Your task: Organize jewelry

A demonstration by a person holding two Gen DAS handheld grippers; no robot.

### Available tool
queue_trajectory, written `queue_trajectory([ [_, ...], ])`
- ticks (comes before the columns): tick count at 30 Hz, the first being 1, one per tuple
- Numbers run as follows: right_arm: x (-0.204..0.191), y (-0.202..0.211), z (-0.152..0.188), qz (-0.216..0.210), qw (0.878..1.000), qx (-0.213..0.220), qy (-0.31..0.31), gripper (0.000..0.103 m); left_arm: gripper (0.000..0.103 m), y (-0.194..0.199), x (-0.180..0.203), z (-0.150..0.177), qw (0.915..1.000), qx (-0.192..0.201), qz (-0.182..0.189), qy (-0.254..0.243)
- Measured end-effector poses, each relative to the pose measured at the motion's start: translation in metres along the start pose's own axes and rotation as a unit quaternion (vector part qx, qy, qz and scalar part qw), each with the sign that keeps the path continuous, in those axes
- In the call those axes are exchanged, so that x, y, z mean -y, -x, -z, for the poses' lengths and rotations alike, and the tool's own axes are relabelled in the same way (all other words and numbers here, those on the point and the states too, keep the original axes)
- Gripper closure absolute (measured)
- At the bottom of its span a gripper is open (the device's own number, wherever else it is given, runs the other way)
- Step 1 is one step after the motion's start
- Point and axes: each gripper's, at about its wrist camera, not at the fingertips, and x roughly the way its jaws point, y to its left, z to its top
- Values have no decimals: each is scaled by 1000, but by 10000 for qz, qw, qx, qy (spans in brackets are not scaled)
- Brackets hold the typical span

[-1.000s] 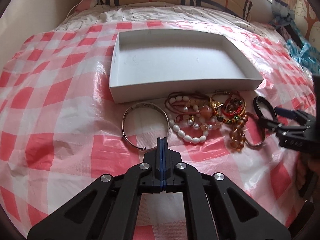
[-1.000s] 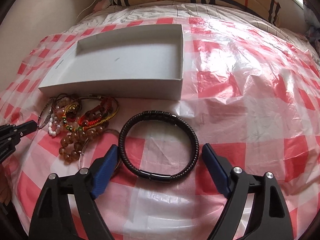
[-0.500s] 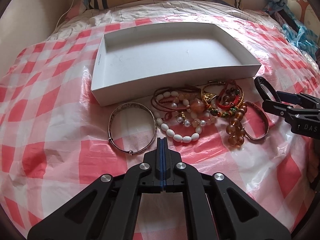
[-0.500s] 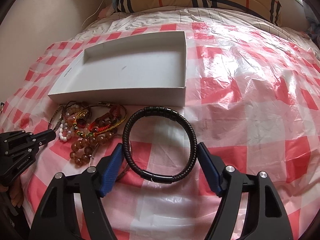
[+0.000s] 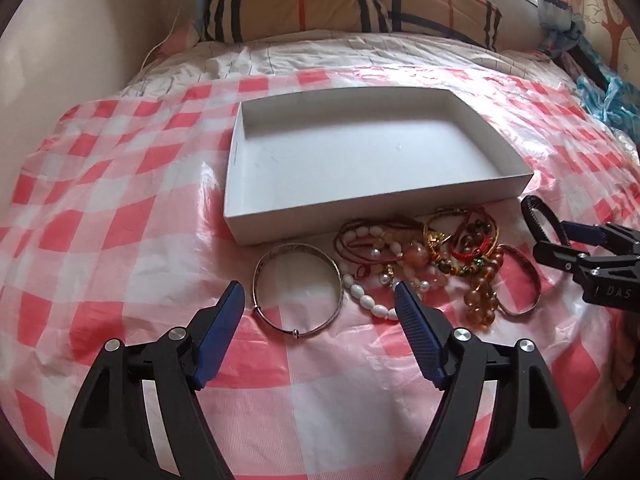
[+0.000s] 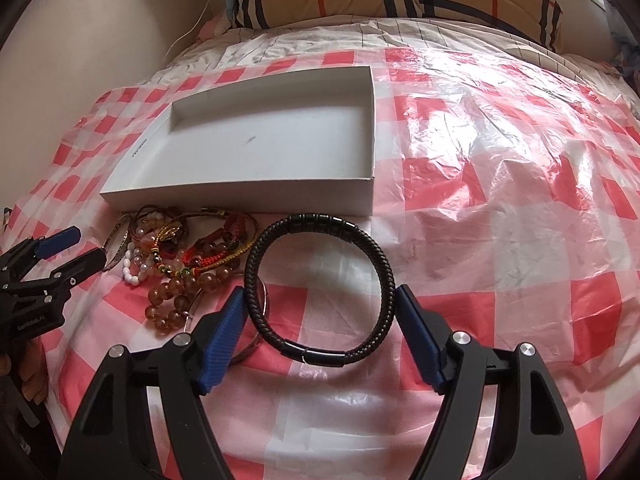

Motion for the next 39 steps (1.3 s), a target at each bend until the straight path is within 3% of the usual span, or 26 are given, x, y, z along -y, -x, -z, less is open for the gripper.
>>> queue_trajectory([
  [4,-1,1,0,-47,10000,19,14,31,39,-9,-3,-2,9999,-135,81,42],
  [10,-1,2,0,-107,9999,20,2,31,39,-20,-25,-9,9991,-253,-298,183],
  [13,0,2,0,-139,9999,32,-15,31,39,-30,-38,-12,9985,-445,-76,317],
  [18,3,4,0,-191,9998,52,-61,31,36,-19,-28,-11,9997,-171,152,97],
  [22,3,5,-1,-206,9998,41,-59,31,34,-27,-14,-7,9991,-348,112,-220],
  [28,3,4,-1,-214,9998,25,-49,30,34,-36,-28,-4,9983,-555,102,109],
  [33,3,4,-1,-211,9998,25,-50,30,34,-39,-19,-1,9980,-614,136,-86],
  [39,3,4,0,-209,9998,27,-48,30,34,-44,-27,0,9973,-707,139,142],
])
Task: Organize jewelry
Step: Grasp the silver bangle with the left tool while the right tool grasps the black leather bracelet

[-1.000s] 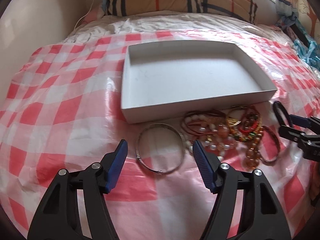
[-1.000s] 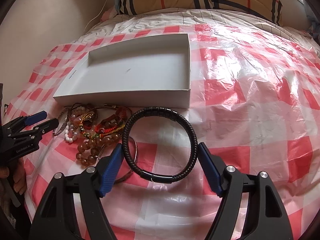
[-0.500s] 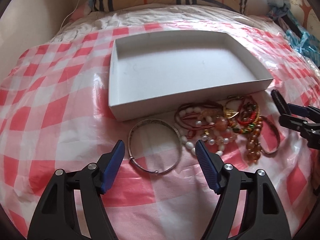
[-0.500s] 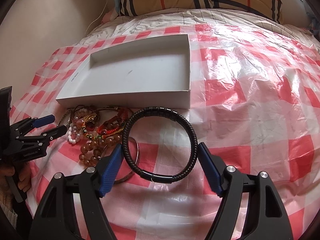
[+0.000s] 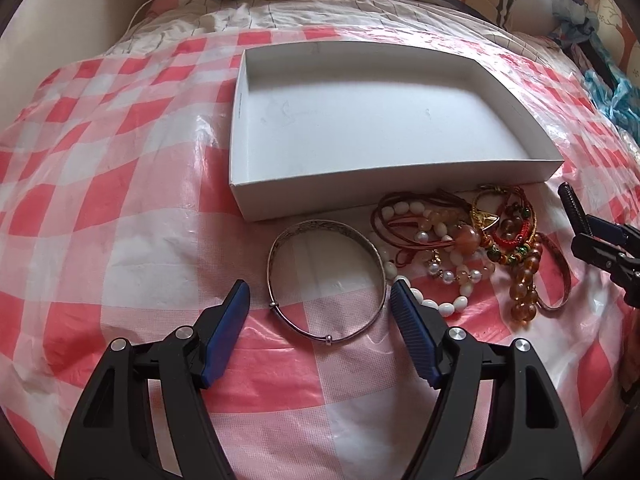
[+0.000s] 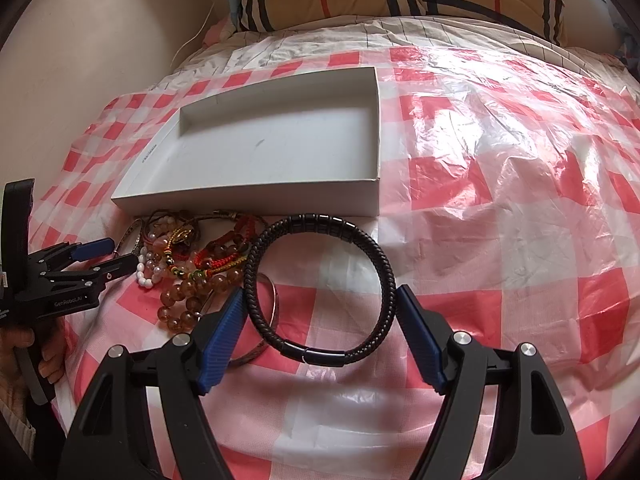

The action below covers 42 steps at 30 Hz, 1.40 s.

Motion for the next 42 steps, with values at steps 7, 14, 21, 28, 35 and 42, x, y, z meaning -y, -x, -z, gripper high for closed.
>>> queue_trajectory([
  [7,0,0,0,6,10000,5,-4,30,46,-2,4,0,9998,-39,209,6],
  [14,1,-2,0,18,10000,-24,15,30,38,-4,6,-2,9999,-44,78,67],
  [21,2,-4,1,29,10000,-46,26,30,42,-10,8,-9,10000,-9,30,17],
  [28,1,-2,1,37,10000,9,-1,30,45,2,6,-7,9998,164,-60,60],
  [35,2,8,-2,-23,9995,298,-32,30,45,35,5,-3,9974,682,-214,67],
  [42,-6,26,-10,-48,9970,778,-11,30,45,64,8,-13,9922,1229,-79,185],
])
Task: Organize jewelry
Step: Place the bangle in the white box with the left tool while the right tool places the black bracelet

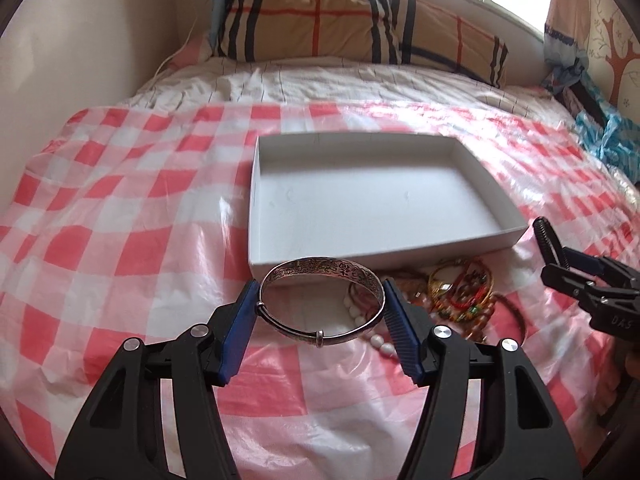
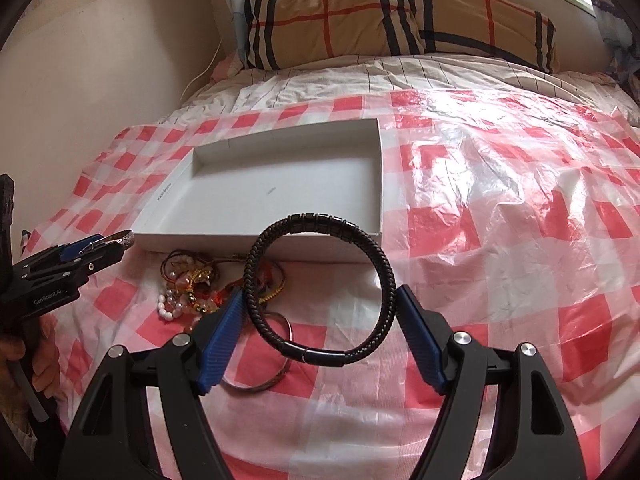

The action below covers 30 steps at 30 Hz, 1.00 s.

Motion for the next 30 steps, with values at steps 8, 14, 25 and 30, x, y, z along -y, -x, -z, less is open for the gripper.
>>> queue_trajectory([
  [8,-25,-7,-26,-27,9998,140,153,30,45,8,22,-24,9990,431,-24,-70],
  [14,-44,-25,-48,44,9992,255,302,30,45,-5,30,-34,9988,494,-11,-19],
  [25,-49,-78,-65,355,9987,161,339,28,44,-47,31,-50,9990,388,-112,186],
  [30,-40,-81,-57,560,9979,-7,324,28,44,-63,23,-40,9992,13,-304,274],
])
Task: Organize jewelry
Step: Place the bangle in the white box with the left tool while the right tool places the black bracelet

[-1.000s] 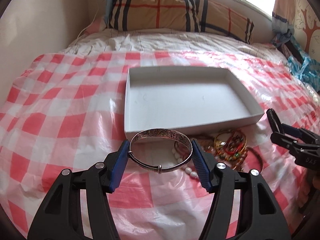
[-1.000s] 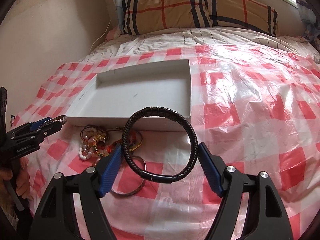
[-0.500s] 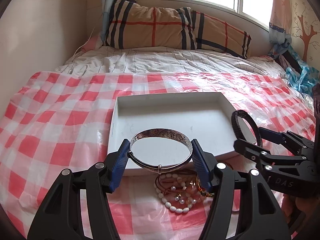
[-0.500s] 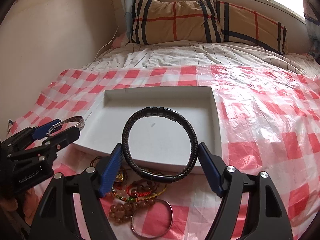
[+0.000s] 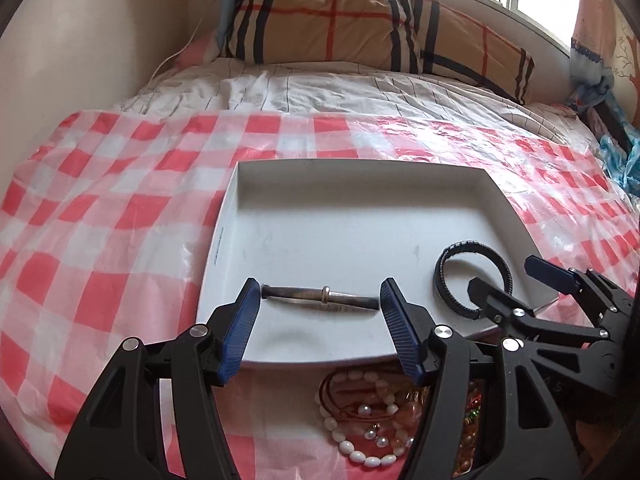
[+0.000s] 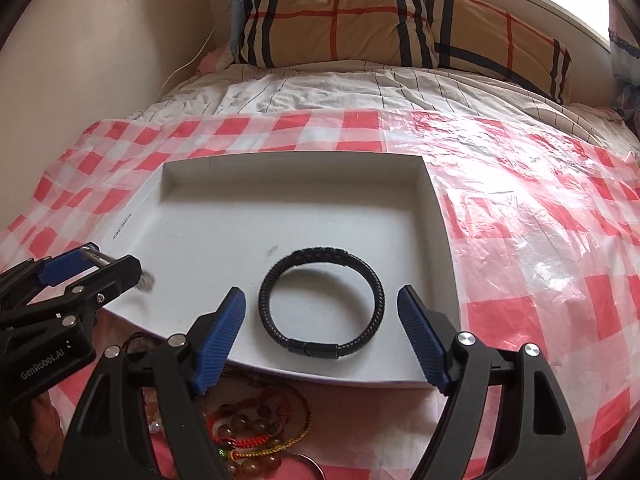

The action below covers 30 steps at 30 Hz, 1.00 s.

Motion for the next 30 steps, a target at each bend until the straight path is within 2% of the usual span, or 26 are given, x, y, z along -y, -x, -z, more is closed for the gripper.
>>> queue_trajectory([
  [3,7,13,4,-31,9998,-11,-218,28,39,14,-4,5,9999,123,-30,38],
  [6,10,31,11,-111,9992,-58,-387,28,36,25,-8,15,9998,64,-21,171],
  [10,14,49,27,-227,9972,-72,-706,28,34,43,-4,24,9999,113,-89,60],
  [13,4,44,31,-233,9986,-223,-426,28,29,51,-1,30,9997,195,-162,-53],
  [17,-4,39,30,-249,9988,-300,-281,27,29,47,6,34,9992,116,-210,-304],
  [24,6,31,31,-138,9981,-446,-397,26,26,33,16,29,9998,-30,-82,-189],
  [30,13,31,31,-159,9973,-495,-522,25,22,33,23,31,9988,59,-253,-411],
])
